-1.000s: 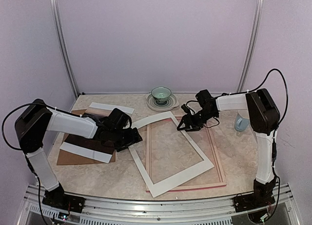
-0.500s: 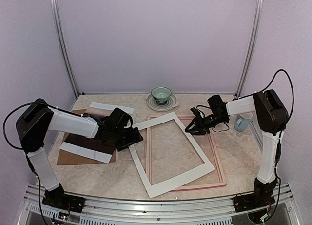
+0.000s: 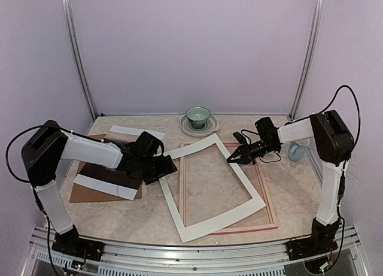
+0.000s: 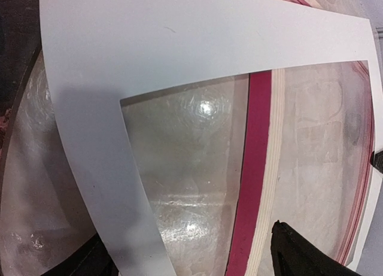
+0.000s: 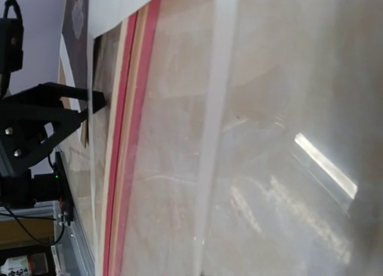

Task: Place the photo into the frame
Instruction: Pick up the mat board from the glass panel, then place the mat board on the glass panel.

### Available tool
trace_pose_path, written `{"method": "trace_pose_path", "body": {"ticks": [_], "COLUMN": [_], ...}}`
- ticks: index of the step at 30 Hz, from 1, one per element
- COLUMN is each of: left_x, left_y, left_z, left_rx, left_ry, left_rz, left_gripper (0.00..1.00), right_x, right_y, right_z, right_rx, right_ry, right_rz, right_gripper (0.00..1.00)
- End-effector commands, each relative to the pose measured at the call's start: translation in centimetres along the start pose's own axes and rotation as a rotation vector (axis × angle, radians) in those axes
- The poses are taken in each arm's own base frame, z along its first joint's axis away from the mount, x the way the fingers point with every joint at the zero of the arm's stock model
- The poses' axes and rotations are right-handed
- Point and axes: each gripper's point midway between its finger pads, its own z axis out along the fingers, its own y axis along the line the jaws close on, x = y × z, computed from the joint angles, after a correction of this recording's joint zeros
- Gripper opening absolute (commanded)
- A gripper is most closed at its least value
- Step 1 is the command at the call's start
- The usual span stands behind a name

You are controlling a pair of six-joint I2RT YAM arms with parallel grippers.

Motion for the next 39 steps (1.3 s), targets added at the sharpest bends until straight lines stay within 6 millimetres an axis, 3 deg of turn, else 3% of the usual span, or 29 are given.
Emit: {"method": "trace_pose_path", "body": {"ticks": [1, 9, 18, 23, 30, 39], "left_x": [0.5, -0.1, -2.6, -4.1, -5.5, -6.2], "left_y": [0.0, -0.1, -1.1, -0.8, -0.2, 0.6], "left_z": [0.6, -0.1, -2.3, -3.4, -4.6, -5.5], "left_rx": [-0.005, 0.005, 0.042, 0.032, 0.037, 0.032], "left_ry": [0.020, 0.002, -0.073, -0.123, -0.158, -0.179], "left_rz": [0.021, 0.020, 0.031, 0.030, 0.016, 0.011], "left_gripper": [0.86, 0.86, 0.87, 0.90, 0.99, 0.99], "right_x": [0.1, -0.2, 0.3, 0.5, 1.2, 2.3], "right_y": [1.0, 1.2, 0.2, -0.1, -0.9, -2.0], "right_z": [-1.1, -3.9, -6.7, -8.1, -9.2, -10.6], "right_rx": [-0.010, 0.035, 0.108, 0.160, 0.223, 0.281], "right_ry": [-0.017, -0.083, -0.165, -0.205, -0.247, -0.298], "right_rz": [-0.003, 0.003, 0.031, 0.033, 0.048, 0.066], "right_gripper": [0.00, 0.00, 0.00, 0.00, 0.00, 0.00]}}
